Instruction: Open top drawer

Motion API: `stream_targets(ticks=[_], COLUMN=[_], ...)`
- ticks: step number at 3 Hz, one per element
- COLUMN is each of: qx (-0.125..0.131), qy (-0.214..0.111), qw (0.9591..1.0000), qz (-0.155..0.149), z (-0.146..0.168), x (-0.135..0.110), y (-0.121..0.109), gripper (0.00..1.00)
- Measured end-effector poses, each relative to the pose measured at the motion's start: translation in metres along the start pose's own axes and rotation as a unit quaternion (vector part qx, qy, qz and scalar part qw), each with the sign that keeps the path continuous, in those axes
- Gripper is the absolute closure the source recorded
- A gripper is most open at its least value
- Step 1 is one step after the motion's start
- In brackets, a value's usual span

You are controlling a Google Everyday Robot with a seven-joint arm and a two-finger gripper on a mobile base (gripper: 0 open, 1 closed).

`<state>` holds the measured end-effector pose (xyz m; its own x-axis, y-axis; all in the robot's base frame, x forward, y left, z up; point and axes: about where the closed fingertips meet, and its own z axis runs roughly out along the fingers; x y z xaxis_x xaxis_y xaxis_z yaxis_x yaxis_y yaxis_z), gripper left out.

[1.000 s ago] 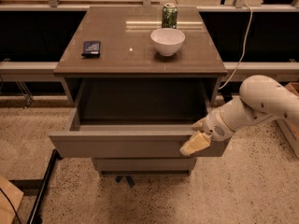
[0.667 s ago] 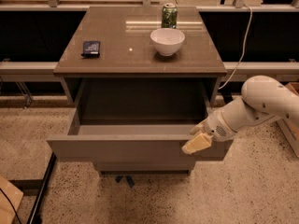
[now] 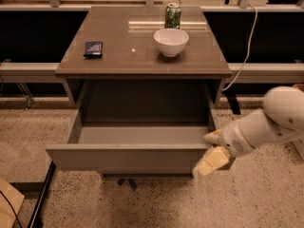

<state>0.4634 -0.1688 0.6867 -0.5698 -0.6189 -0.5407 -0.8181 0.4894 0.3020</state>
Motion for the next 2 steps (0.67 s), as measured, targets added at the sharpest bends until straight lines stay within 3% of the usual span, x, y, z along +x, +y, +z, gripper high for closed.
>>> stream_targets(ticks=[2], qx=[0.0], qy=[0.0], qw=[1.0], qz=[0.001], z=[-0.0005], x=[0.0003], y=[0.0002], gripper=[0.0])
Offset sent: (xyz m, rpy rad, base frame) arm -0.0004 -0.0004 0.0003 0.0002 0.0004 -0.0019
